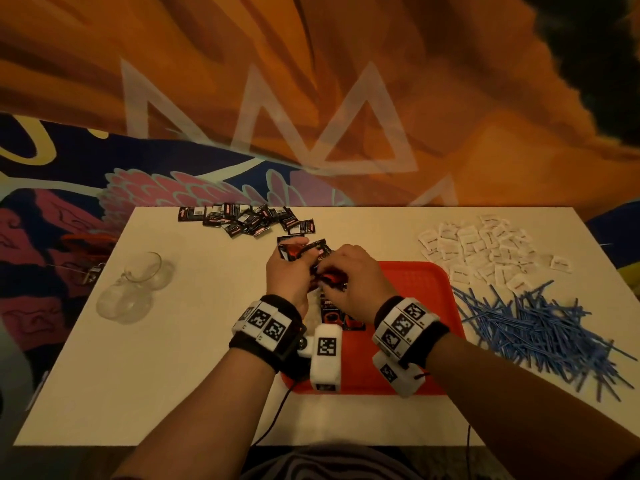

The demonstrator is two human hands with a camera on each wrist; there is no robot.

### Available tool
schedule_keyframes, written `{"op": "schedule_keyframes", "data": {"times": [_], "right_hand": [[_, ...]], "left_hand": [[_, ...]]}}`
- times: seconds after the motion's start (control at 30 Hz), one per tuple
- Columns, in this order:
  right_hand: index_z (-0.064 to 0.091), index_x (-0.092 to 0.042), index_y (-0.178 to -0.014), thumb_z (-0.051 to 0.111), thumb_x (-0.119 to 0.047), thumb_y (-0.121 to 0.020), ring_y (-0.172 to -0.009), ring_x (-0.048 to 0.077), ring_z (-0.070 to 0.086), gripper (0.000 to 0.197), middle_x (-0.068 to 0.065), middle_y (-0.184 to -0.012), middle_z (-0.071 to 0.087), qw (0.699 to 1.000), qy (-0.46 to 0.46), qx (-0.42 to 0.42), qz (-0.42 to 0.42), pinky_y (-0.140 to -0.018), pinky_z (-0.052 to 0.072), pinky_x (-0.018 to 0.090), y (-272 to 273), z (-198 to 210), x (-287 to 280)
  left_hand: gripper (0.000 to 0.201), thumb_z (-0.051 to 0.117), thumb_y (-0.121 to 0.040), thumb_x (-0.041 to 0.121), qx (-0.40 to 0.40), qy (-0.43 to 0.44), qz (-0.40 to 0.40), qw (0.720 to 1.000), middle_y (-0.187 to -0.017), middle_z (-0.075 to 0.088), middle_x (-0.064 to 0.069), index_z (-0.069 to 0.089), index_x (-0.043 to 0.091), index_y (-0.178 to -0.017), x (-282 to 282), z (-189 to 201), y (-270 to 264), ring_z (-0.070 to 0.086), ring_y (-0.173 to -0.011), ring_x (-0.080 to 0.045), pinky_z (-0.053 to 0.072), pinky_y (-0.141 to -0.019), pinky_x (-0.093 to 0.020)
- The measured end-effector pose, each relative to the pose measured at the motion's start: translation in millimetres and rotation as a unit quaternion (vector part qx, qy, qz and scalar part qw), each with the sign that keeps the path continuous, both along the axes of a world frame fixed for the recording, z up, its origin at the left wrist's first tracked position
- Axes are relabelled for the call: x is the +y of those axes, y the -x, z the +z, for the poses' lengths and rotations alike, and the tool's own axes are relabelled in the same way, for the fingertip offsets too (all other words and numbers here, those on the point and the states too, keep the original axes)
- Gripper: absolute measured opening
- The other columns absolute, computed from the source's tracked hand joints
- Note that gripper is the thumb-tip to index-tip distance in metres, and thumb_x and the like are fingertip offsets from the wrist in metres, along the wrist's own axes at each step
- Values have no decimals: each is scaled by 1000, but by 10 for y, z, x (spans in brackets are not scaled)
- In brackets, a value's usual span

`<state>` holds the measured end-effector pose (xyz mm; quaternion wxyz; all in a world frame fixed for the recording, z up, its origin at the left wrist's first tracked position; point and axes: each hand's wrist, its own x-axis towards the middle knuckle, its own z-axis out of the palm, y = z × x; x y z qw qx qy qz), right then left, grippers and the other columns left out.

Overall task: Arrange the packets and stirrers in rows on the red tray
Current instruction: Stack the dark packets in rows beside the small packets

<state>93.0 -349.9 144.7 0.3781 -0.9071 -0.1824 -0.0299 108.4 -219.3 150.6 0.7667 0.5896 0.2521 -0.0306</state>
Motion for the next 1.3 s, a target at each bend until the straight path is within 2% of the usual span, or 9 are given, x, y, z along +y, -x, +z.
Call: {"op": "schedule_keyframes", "data": {"times": [0.1, 0.27, 0.47, 0.67, 0.83, 0.93, 1.03, 1.17, 1.3], "right_hand": [[71, -25, -84, 81, -41, -72, -103, 6, 49, 23, -7, -113, 51, 992, -76, 70, -74, -88, 40, 15, -2, -36, -57], [59, -21, -98, 78, -15, -81, -75, 9, 61, 26, -3, -89, 64, 938, -179, 270, -123, -65, 46, 18, -112, -93, -167], [68, -25, -86, 82, -19, -77, -83, 8, 64, 17, -8, -85, 67, 950, -121, 265, -109, -75, 52, 21, -134, -277, -218], [74, -19, -97, 78, -27, -82, -77, 1, 59, 18, -9, -88, 66, 930, -68, 330, -144, -61, 42, 11, -59, -663, -265], [71, -15, -110, 69, -23, -89, -96, 10, 57, 23, 1, -120, 66, 888, 2, 405, -219, -73, 41, 16, 63, -1239, -340], [72, -16, -107, 70, -22, -88, -88, 8, 53, 20, 2, -118, 68, 873, 32, 422, -241, -58, 38, 10, 120, -1494, -308], [71, -17, -101, 72, -22, -87, -87, 11, 55, 15, 2, -110, 68, 864, 27, 425, -270, -66, 46, 18, 128, -1648, -224], [70, -17, -97, 72, -26, -87, -85, 10, 53, 14, 0, -107, 66, 867, 52, 417, -269, -49, 32, 14, 94, -1733, -145], [69, -17, -90, 73, -27, -86, -91, 13, 58, 11, 1, -103, 67, 866, 44, 411, -282, -59, 45, 18, 60, -1765, -102]], "left_hand": [[30, 65, -86, -7, -4, -3, 9, 1000, -105, 72, -16, 69, 21, -95, 69, -26, 1, 70, -99, -37, 56, -89, -56], [25, 63, -90, -3, 0, 51, -31, 998, -109, 70, -17, 67, 14, -108, 81, -34, 14, 69, -98, -35, 58, -85, -49], [21, 57, -91, -2, 51, 64, -48, 995, -93, 70, -16, 68, 11, -104, 127, -178, -1, 70, -76, -27, 57, -60, -33], [2, 64, -94, 10, 122, 56, 29, 991, -74, 67, -9, 65, 12, -93, 266, -544, 35, 64, -63, -24, 52, -58, -35], [17, 56, -97, 2, 136, 101, 63, 984, -69, 58, -11, 54, 15, -109, 500, -762, 184, 55, -56, -22, 49, -52, -32], [17, 55, -97, 4, 152, 116, 54, 980, -69, 58, -9, 55, 16, -109, 616, -845, 316, 54, -57, -21, 48, -52, -30], [17, 53, -98, 4, 164, 124, 48, 977, -69, 58, -9, 54, 16, -110, 721, -910, 428, 55, -56, -20, 47, -51, -29], [17, 54, -98, 5, 173, 130, 50, 975, -70, 59, -9, 54, 15, -111, 828, -961, 512, 56, -55, -19, 49, -52, -29], [17, 54, -98, 5, 176, 129, 48, 975, -70, 61, -8, 56, 15, -111, 871, -985, 561, 56, -57, -19, 49, -53, -30]]}}
